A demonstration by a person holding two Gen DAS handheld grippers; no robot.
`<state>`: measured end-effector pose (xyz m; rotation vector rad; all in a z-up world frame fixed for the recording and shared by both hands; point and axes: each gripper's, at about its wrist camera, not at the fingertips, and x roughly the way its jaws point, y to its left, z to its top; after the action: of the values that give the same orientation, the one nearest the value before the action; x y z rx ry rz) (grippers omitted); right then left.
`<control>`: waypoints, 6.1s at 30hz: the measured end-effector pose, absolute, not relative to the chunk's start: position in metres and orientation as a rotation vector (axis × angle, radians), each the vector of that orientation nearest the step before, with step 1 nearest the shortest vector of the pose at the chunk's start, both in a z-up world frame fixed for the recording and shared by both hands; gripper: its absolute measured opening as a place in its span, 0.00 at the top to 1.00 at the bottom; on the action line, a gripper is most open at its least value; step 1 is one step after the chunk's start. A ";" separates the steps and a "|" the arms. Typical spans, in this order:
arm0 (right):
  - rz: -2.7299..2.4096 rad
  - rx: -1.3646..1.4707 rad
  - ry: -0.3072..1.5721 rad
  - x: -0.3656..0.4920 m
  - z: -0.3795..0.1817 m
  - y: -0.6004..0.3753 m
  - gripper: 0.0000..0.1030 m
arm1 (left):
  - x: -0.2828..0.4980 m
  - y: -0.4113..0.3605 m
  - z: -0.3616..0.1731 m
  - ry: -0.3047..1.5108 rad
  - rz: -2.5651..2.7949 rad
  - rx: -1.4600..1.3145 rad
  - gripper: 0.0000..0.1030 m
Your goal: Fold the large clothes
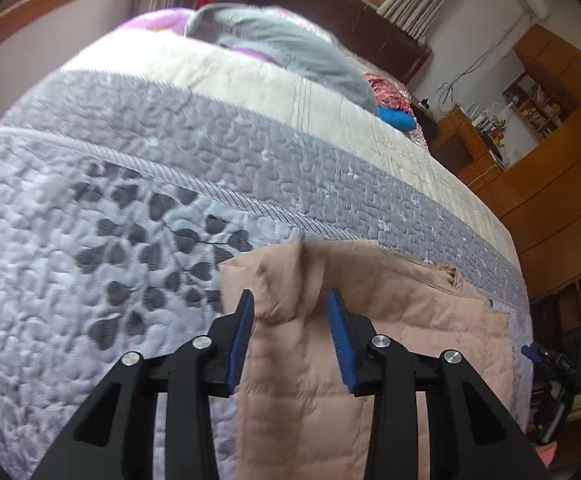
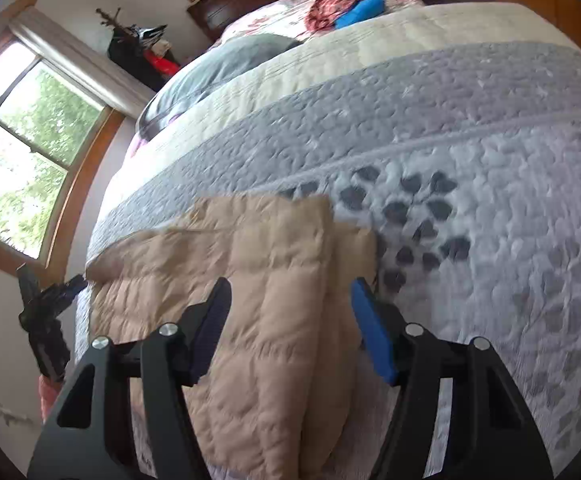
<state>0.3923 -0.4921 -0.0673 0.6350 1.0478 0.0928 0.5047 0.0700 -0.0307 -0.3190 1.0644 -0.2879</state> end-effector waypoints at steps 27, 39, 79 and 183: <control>0.084 0.540 0.993 0.374 -0.064 -0.448 0.92 | 0.428 0.029 -0.037 0.890 -0.218 -0.119 0.93; -0.012 0.532 1.138 0.388 -0.123 -0.440 0.80 | 0.442 0.009 -0.096 1.014 -0.156 0.061 0.86; 0.138 0.358 1.149 0.402 -0.048 -0.280 0.79 | 0.387 -0.109 -0.043 1.067 -0.429 0.024 0.84; 0.094 0.334 1.092 0.253 -0.053 -0.284 0.61 | 0.280 0.163 -0.056 1.062 -0.238 -0.251 0.58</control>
<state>0.2530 -0.2839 -0.0534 0.3338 1.0920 0.0944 0.2800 0.1629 -0.0563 -0.2511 1.0623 -0.2379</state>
